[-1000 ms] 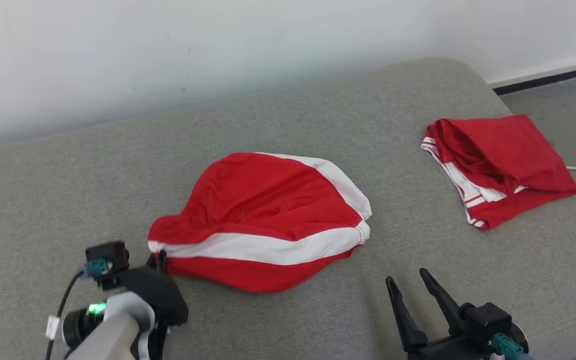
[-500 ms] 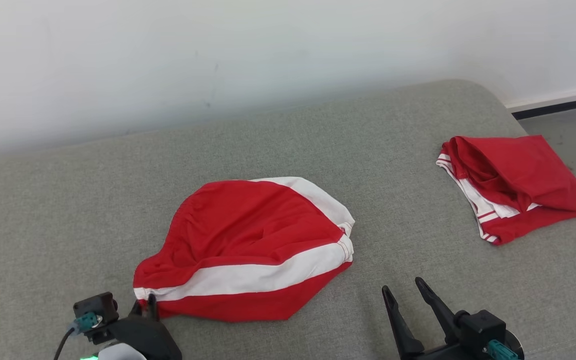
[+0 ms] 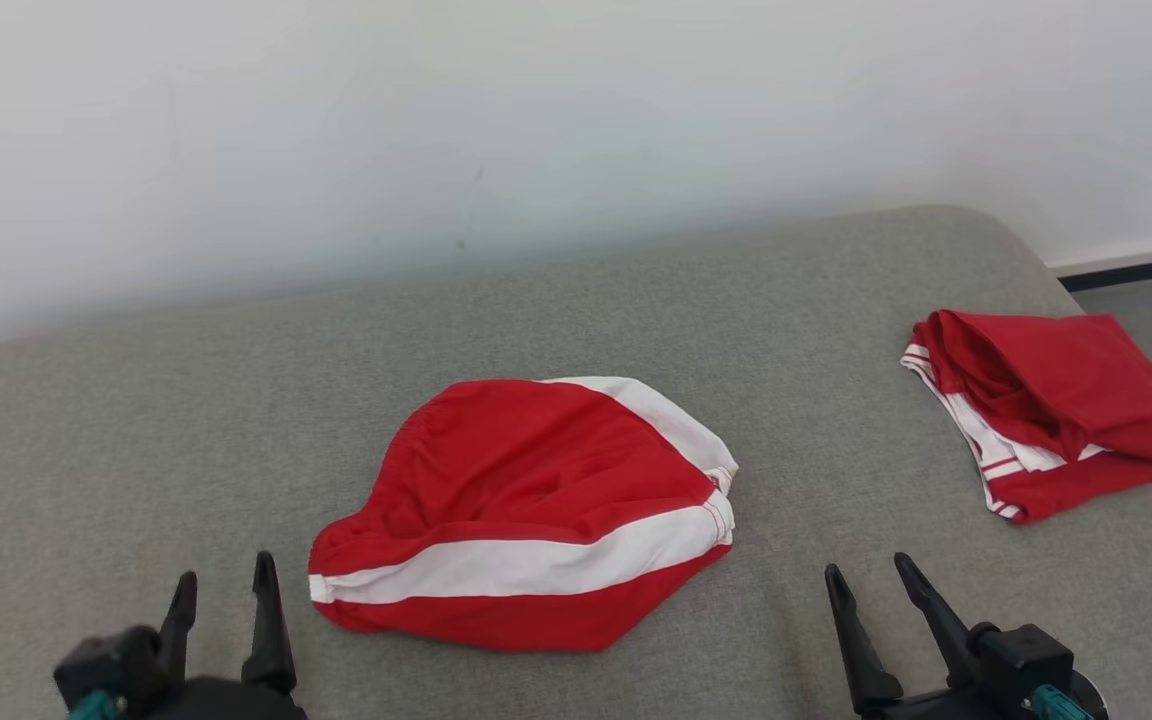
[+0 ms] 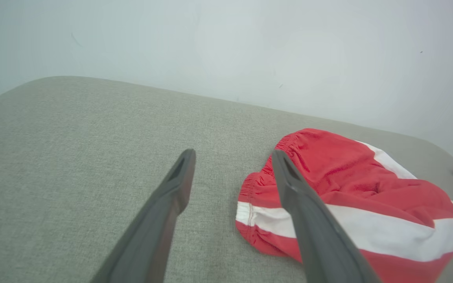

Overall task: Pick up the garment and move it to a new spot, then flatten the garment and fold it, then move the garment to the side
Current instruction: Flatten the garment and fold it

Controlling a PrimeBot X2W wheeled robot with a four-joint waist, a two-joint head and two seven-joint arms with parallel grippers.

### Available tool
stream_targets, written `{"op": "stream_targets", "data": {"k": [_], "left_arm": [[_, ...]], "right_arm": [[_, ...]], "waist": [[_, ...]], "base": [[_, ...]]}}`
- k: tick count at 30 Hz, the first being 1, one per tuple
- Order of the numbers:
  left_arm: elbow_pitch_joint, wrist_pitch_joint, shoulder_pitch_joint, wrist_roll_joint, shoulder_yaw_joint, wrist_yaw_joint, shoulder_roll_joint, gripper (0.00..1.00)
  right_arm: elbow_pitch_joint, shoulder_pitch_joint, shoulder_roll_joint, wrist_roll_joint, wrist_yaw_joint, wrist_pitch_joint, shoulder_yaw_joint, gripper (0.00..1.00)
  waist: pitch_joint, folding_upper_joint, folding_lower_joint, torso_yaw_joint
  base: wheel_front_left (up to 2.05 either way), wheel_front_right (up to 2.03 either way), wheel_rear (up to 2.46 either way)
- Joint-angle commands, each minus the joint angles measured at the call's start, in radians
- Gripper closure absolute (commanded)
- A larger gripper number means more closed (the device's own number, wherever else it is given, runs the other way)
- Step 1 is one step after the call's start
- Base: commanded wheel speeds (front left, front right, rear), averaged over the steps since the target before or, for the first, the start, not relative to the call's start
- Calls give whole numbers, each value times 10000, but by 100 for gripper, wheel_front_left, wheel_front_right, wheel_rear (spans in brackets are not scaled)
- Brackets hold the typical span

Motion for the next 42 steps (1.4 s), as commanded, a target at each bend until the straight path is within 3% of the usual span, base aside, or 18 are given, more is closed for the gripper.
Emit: {"op": "stream_targets", "data": {"k": [1,12,24,32,42], "left_arm": [[-148,-4,287,256,173,-62,-151,0],[-1464,-4,2407,3563,2507,-1578,-1891,0],[-1163,-4,2422,4808,3808,-2814,-2793,0],[-906,-5,2269,5131,4120,-3226,-2945,0],[-730,-5,2336,5221,4096,-3283,-3013,0]], "right_arm": [[-27,118,-6,-70,-32,-1,-55,0],[-37,30,-8,-321,-32,32,-416,0],[322,-103,-27,-239,-32,25,-479,0],[428,-123,29,-245,-32,22,-426,0],[486,-95,64,-232,-32,15,-341,0]], "waist": [[-127,0,1,154],[-416,0,1,657],[-601,0,1,1012],[-658,0,1,1095],[-626,0,1,986]], "base": [[0,0,0],[0,0,0],[0,0,0],[0,0,0],[0,0,0]]}}
